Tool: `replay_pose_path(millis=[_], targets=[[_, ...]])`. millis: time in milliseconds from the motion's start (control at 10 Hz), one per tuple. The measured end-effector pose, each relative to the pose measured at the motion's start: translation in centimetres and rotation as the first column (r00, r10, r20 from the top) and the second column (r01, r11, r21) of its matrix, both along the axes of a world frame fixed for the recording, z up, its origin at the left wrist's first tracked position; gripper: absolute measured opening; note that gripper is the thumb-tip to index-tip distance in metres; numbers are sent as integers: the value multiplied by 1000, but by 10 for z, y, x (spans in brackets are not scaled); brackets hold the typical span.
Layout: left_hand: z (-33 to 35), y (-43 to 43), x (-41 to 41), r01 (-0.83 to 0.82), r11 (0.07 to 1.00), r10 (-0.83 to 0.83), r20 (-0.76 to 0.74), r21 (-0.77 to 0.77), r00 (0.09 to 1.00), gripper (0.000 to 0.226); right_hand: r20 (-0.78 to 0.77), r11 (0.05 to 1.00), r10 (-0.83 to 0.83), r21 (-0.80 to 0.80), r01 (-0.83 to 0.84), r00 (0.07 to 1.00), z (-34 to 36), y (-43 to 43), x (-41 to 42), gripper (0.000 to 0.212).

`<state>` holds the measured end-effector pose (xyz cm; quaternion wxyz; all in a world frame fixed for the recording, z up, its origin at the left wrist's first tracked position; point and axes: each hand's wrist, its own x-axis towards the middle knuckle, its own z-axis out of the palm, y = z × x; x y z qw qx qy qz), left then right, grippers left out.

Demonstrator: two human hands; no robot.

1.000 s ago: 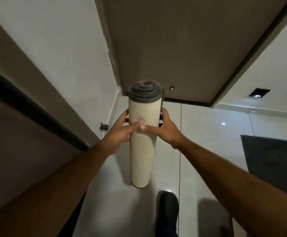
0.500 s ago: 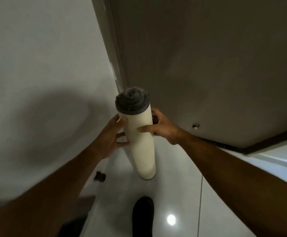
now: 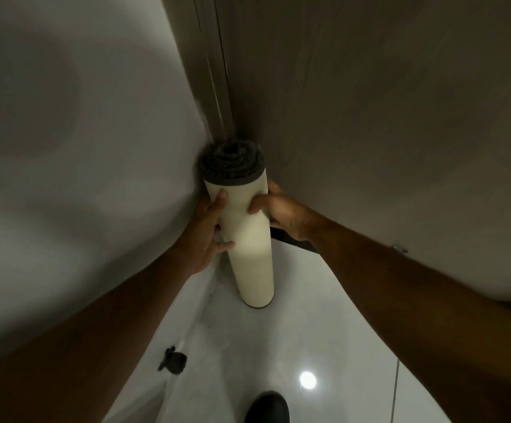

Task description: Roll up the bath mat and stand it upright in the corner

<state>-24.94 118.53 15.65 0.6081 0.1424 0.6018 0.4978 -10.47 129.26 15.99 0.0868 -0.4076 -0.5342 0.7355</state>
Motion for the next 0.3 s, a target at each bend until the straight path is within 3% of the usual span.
replay_pose_path(millis=[100, 200, 300], targets=[[5, -4, 4, 11, 1000, -11, 3, -25, 1000, 41, 55, 999, 21, 34, -23, 998, 4, 3, 3, 49], [18, -13, 17, -61, 996, 59, -39, -58, 998, 72, 101, 991, 47, 122, -59, 994, 21, 2, 19, 79], [31, -25, 25, -244, 968, 226, -207, -61, 952, 84, 149, 965, 33, 253, -70, 988, 44, -10, 44, 90]])
